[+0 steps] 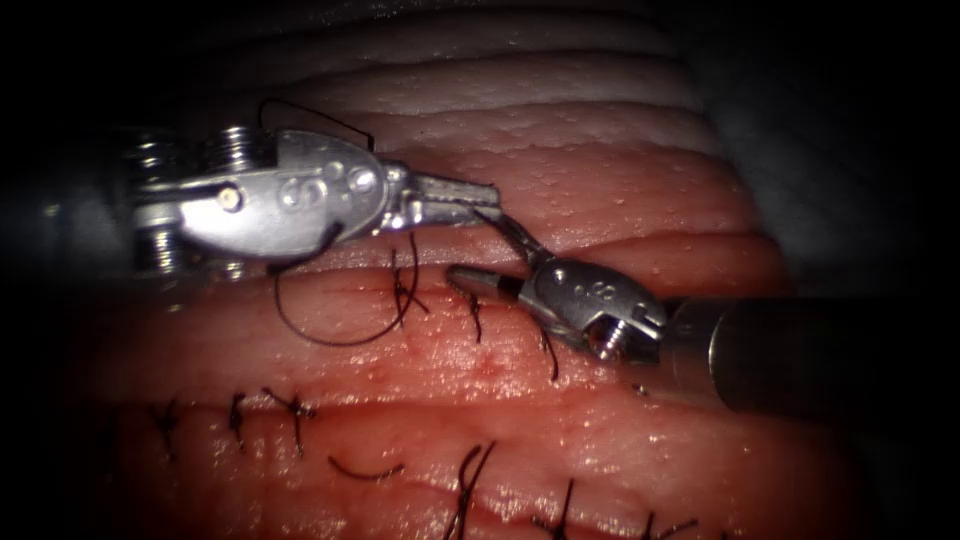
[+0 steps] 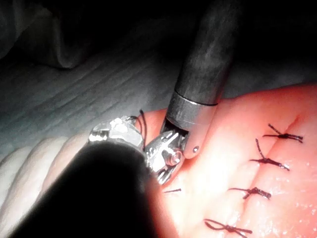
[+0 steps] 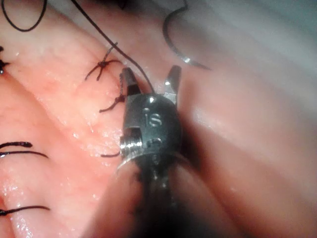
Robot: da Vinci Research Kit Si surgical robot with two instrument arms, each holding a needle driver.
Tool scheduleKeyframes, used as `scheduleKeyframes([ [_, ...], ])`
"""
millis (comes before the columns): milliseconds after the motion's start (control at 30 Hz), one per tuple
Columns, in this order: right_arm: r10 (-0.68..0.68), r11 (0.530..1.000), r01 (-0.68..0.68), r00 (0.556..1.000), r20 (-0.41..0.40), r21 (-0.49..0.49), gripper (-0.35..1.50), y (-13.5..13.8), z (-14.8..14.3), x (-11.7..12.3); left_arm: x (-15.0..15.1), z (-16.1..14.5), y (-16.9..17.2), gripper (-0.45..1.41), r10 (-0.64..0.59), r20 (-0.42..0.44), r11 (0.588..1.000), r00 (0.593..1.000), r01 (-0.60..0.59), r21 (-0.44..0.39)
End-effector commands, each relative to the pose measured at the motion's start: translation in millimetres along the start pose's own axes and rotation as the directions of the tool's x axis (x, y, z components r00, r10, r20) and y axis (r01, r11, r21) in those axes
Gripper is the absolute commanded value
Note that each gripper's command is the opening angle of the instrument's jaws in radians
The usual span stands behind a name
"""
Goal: Wound Closure
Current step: Pull working end of thread upward with left hand, then snip suture with right blades, then set down remaining suture from left grasper
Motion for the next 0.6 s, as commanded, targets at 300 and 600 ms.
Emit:
scheduleKeyframes([
  [300, -0.011, 0.999, 0.011, 1.0, 0.0, -0.05, -0.35, -0.2, 0.6, 0.0, 0.0, 0.6, 0.5, -0.45, 0.009, -0.005, 1.0, 1.0, -0.009, 0.0],
  [600, -0.079, 0.996, 0.079, 0.997, -0.013, 0.03, 1.1, 3.0, -3.0, 0.1, -1.0, -1.9, 3.3, -0.45, 0.043, -0.034, 0.999, 0.998, -0.044, -0.026],
])
